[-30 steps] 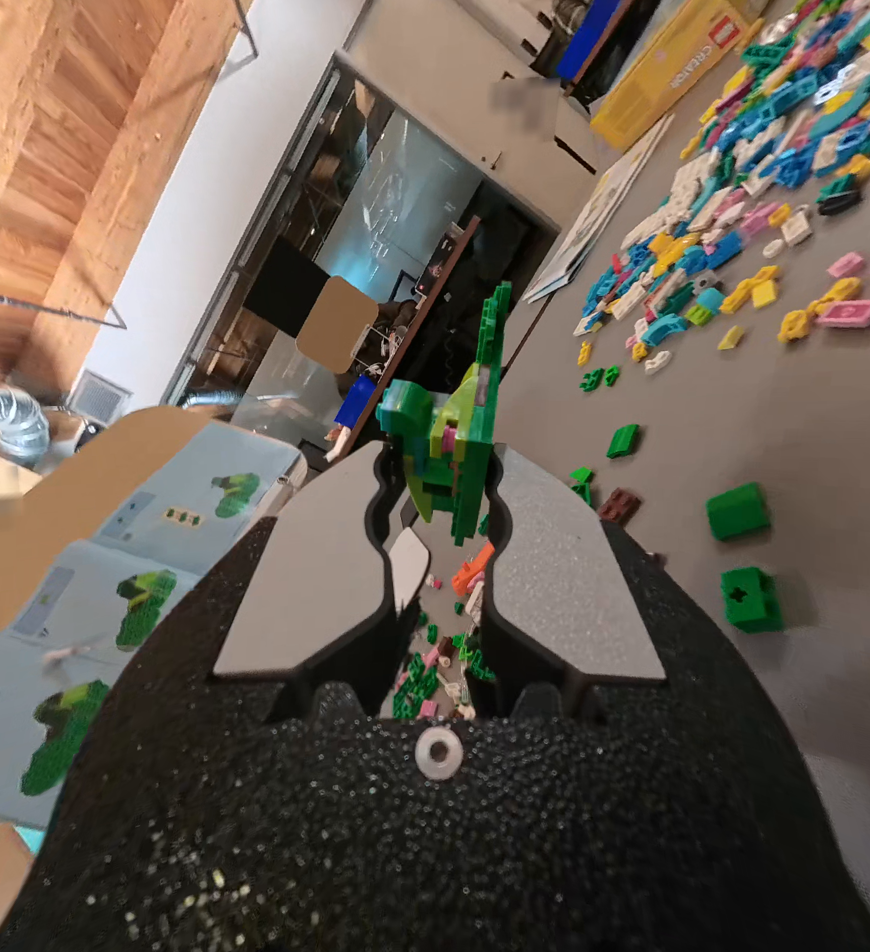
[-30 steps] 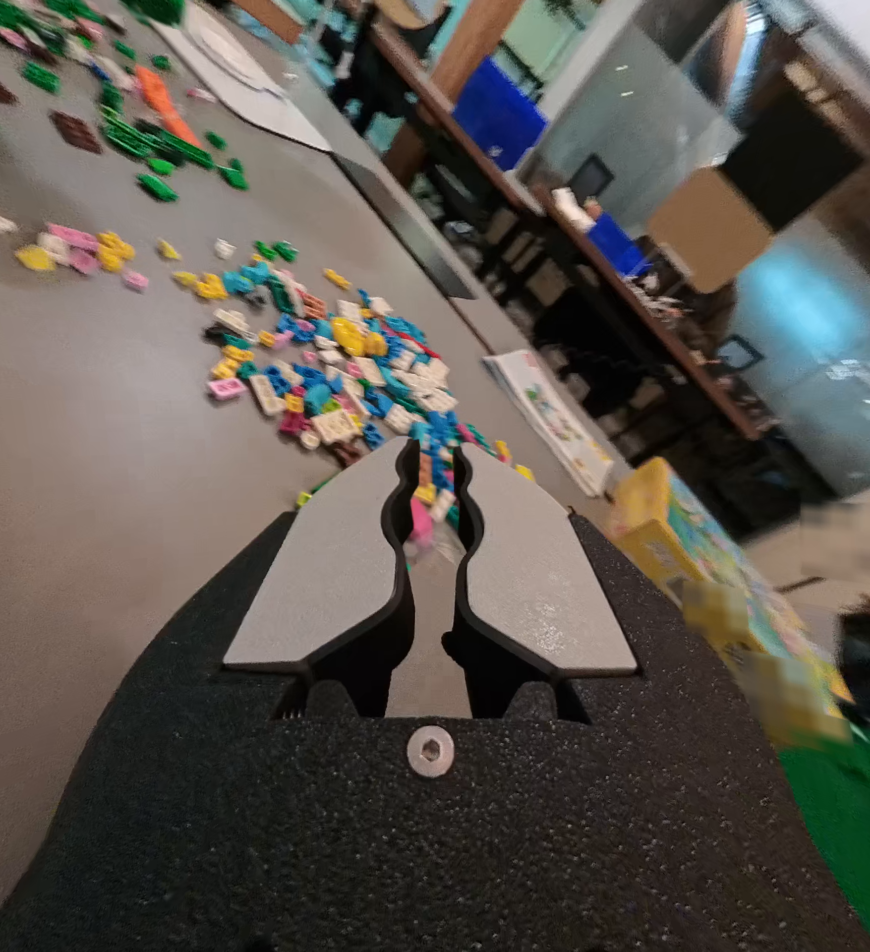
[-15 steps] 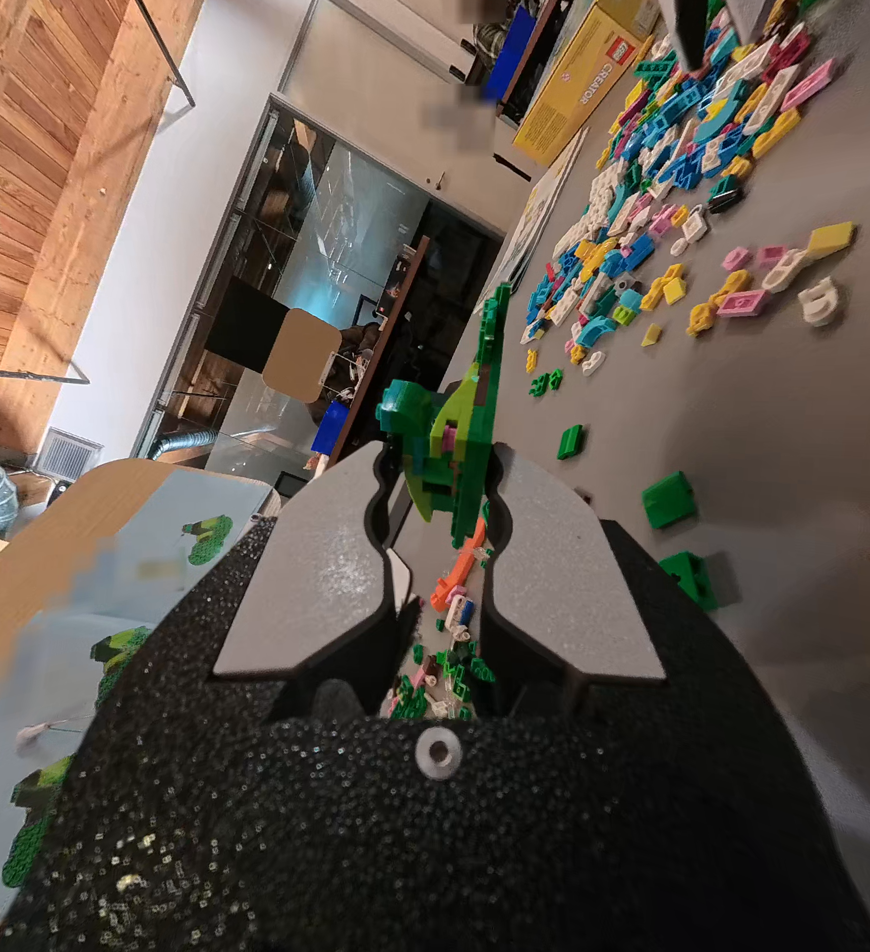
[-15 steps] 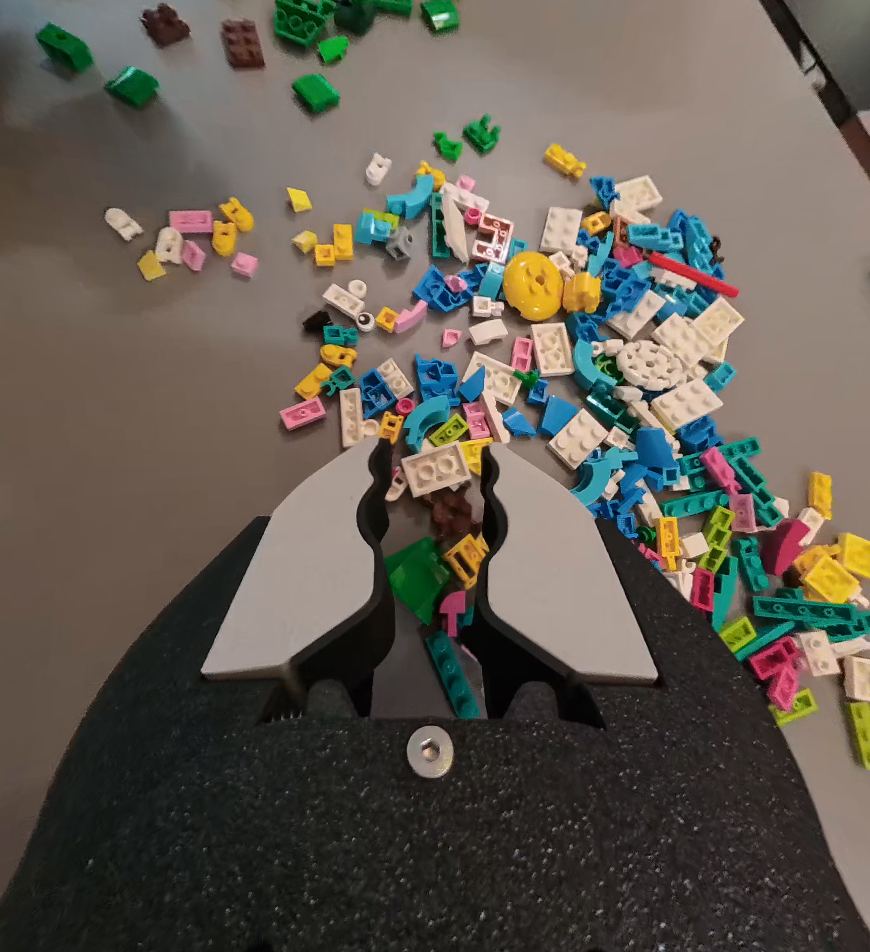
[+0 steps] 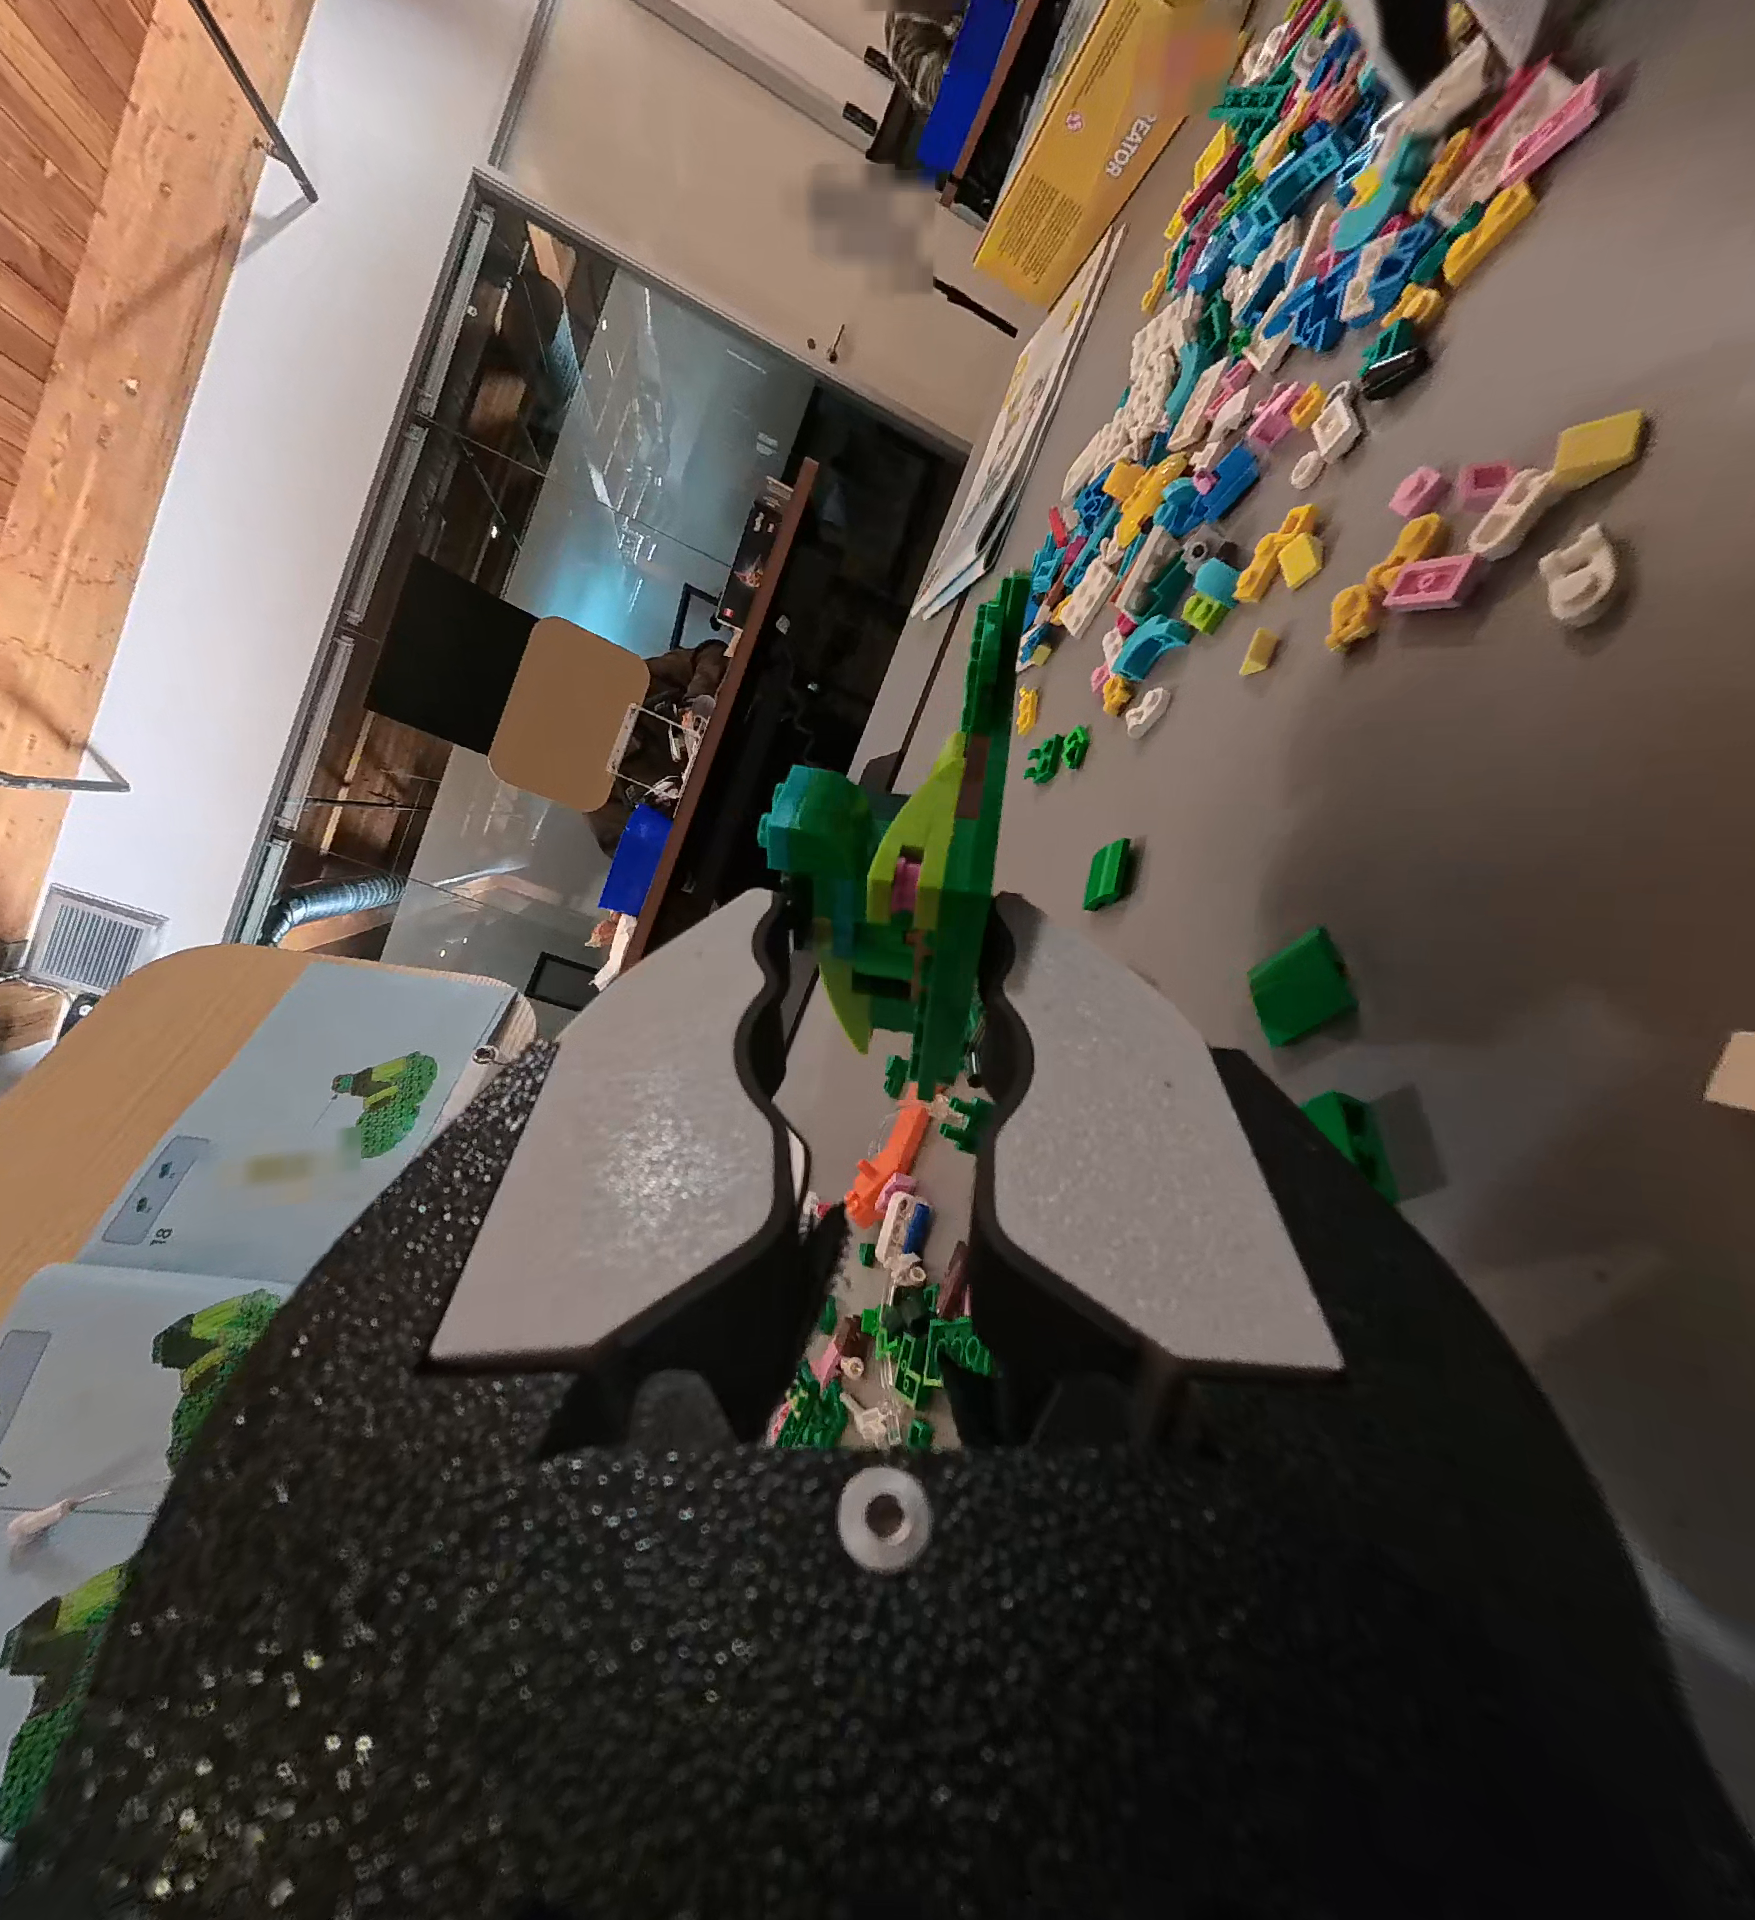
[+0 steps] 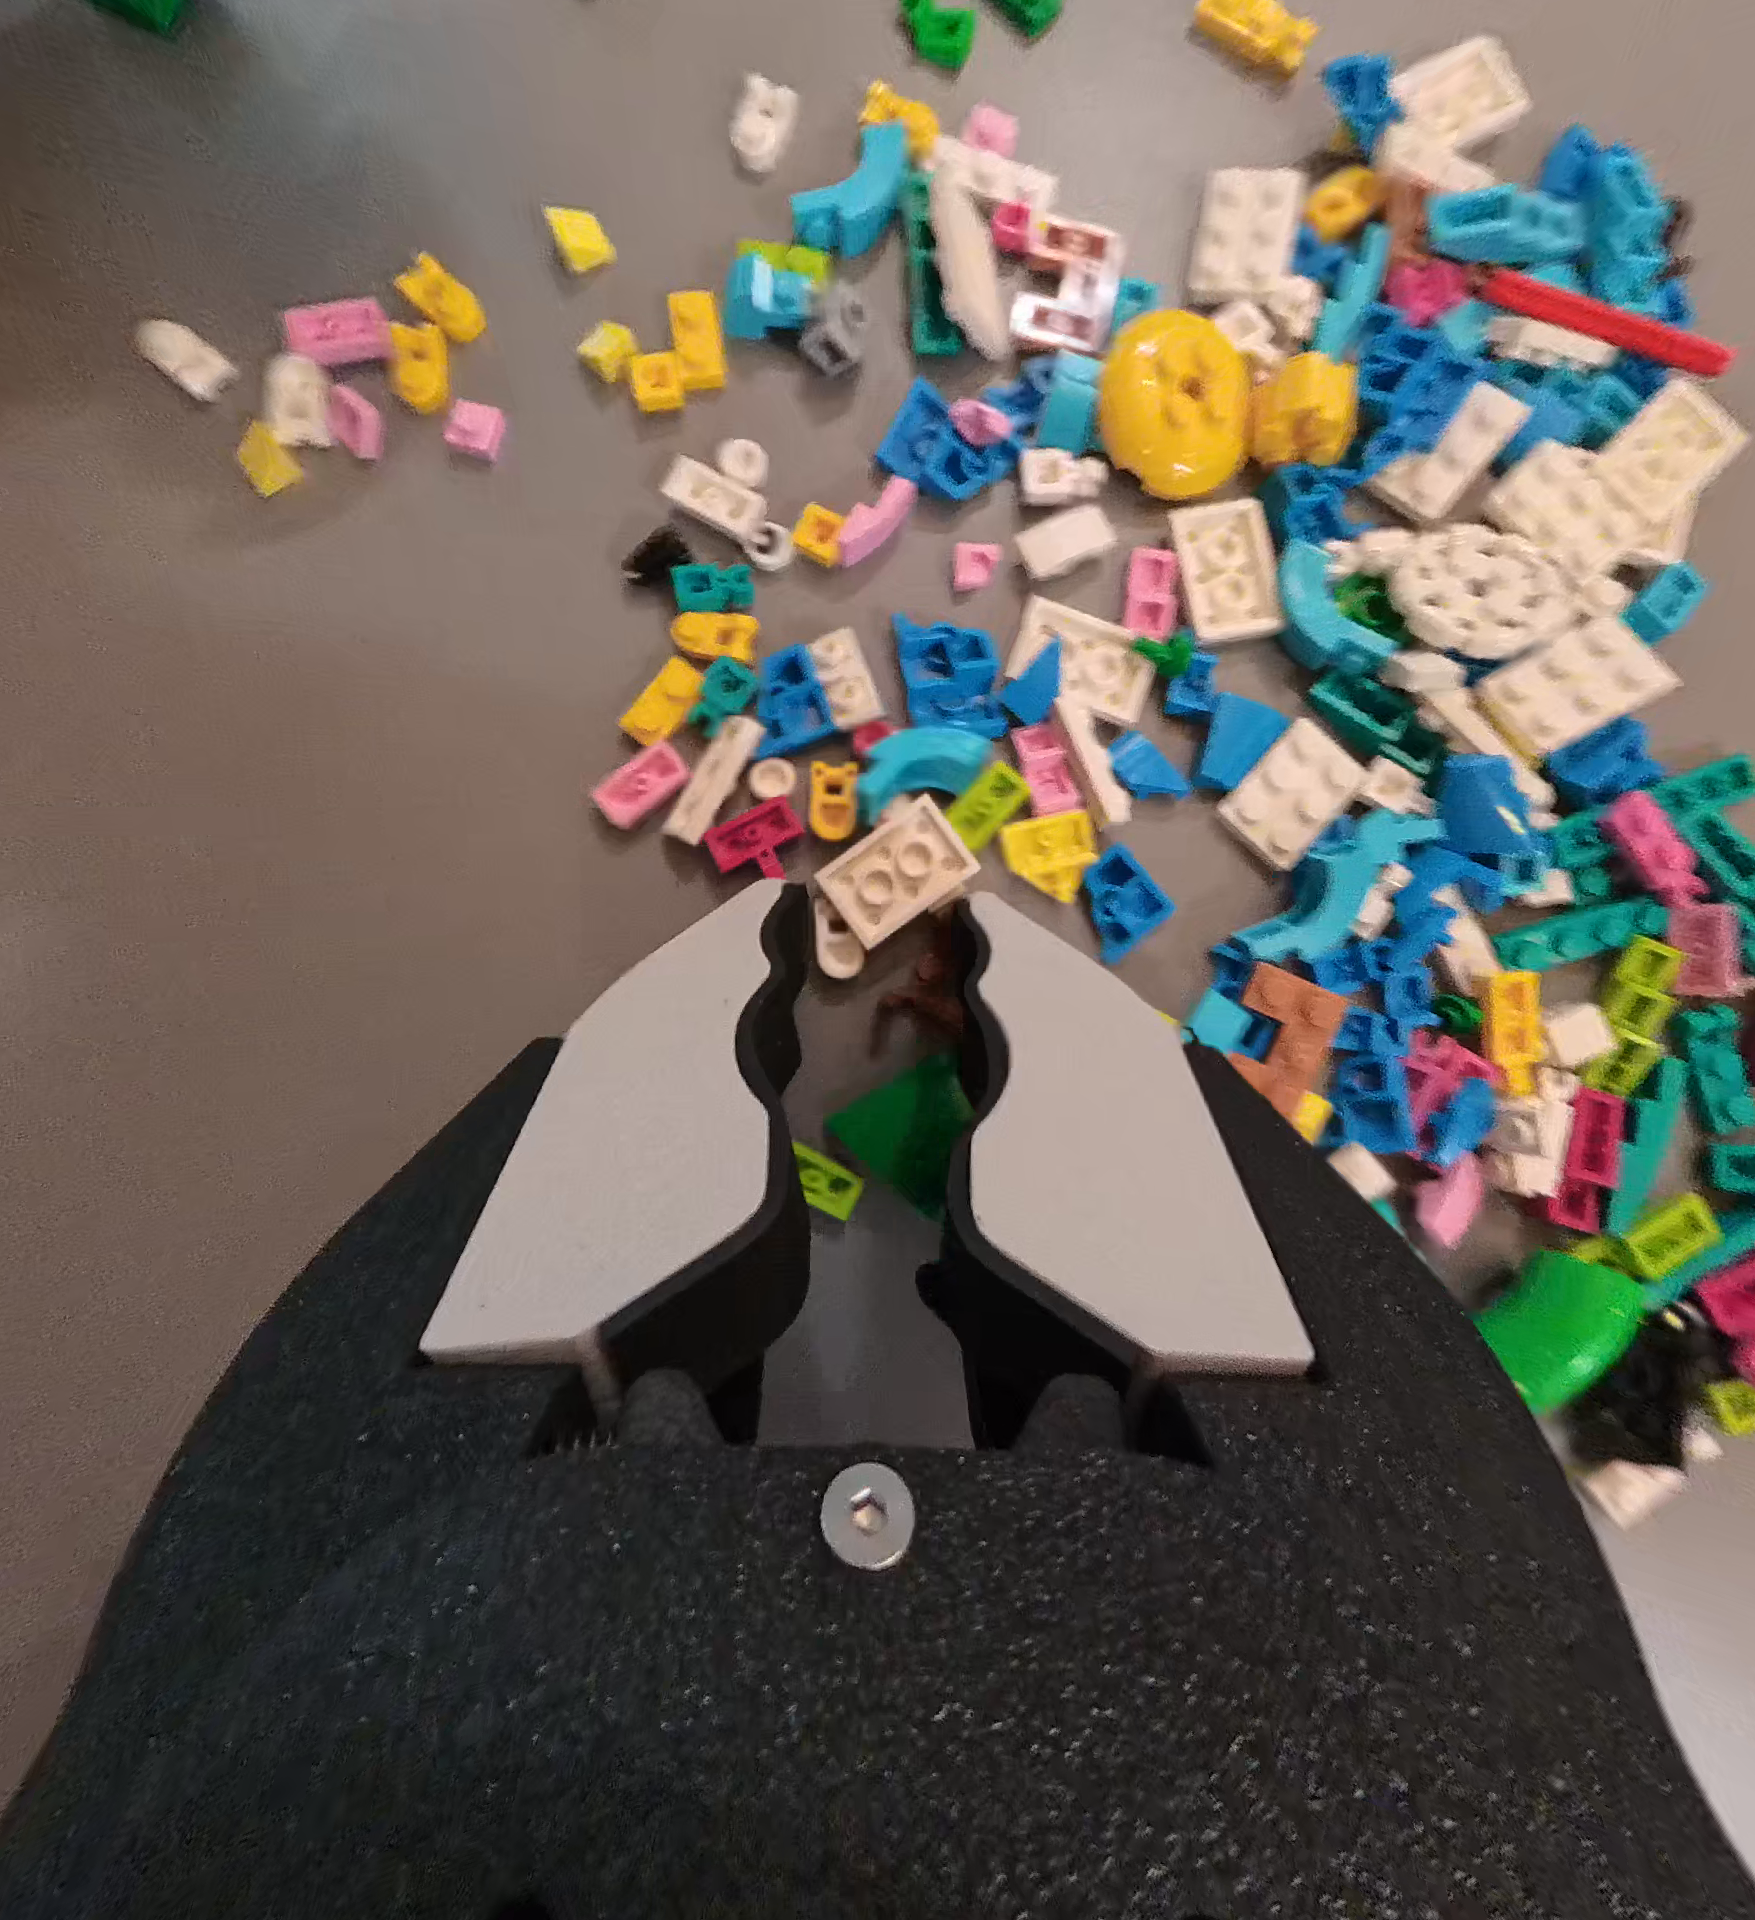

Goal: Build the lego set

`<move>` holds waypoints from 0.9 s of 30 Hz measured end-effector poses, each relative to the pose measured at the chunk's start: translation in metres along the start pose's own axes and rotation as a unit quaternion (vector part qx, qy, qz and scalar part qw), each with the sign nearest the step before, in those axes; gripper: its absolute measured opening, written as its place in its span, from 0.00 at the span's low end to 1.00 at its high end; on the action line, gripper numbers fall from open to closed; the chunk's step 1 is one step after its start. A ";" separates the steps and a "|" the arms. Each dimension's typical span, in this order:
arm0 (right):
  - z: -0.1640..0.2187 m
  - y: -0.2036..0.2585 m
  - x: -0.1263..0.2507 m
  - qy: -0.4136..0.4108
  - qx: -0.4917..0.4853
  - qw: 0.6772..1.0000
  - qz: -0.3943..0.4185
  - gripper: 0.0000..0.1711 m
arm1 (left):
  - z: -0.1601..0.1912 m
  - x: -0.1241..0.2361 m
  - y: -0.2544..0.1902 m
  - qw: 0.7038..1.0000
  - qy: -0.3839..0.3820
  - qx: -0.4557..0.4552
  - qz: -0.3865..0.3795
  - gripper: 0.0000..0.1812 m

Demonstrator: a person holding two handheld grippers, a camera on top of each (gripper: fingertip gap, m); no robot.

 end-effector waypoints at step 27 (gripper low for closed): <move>0.071 -0.045 0.058 -0.015 -0.127 0.987 0.101 0.11 | -0.003 -0.002 -0.005 1.000 -0.004 -0.003 0.017 0.19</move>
Point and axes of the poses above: each gripper's, where its closed fingertips meet, x back along the fingers, z out of its underside, y = z × x across the jaws, the point moved 8 cm from there along x, back along the fingers, and after that the axes turned 1 degree about -z, right-handed, at the moved point
